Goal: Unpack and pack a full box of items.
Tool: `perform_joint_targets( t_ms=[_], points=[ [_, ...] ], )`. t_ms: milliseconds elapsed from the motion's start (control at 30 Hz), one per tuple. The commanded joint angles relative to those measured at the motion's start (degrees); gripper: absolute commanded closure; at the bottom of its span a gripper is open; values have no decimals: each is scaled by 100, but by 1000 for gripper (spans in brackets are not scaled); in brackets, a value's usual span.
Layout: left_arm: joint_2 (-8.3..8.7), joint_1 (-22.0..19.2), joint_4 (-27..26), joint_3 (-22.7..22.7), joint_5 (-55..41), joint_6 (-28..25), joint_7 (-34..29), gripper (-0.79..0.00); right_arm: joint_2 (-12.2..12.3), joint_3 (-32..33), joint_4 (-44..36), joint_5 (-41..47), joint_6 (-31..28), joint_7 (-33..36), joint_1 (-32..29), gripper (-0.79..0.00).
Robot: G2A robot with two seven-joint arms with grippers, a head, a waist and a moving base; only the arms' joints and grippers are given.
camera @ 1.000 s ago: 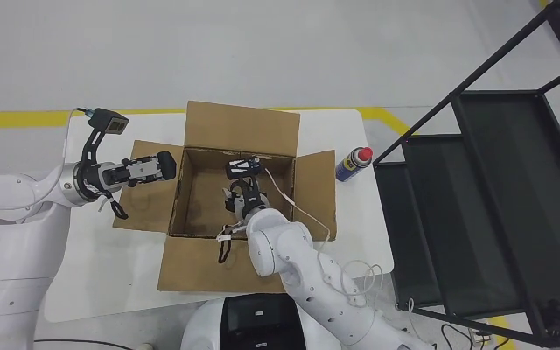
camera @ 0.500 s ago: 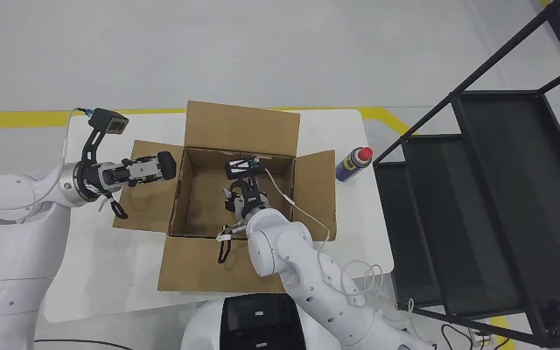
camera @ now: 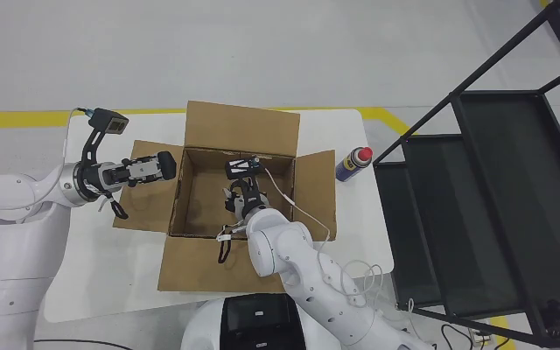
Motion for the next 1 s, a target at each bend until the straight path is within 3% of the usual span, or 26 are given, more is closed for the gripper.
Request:
perform_joint_targets(
  t_ms=[0,800,967],
  points=[
    [0,0,0,0,0,0,0,-785,0,0,0,0,0,0,0,0],
    [0,0,0,0,0,0,0,-785,3,22,16,37,-51,-84,-38,0],
    [0,0,0,0,0,0,0,-785,32,202,-423,-13,-85,-102,-223,0]
  ],
)
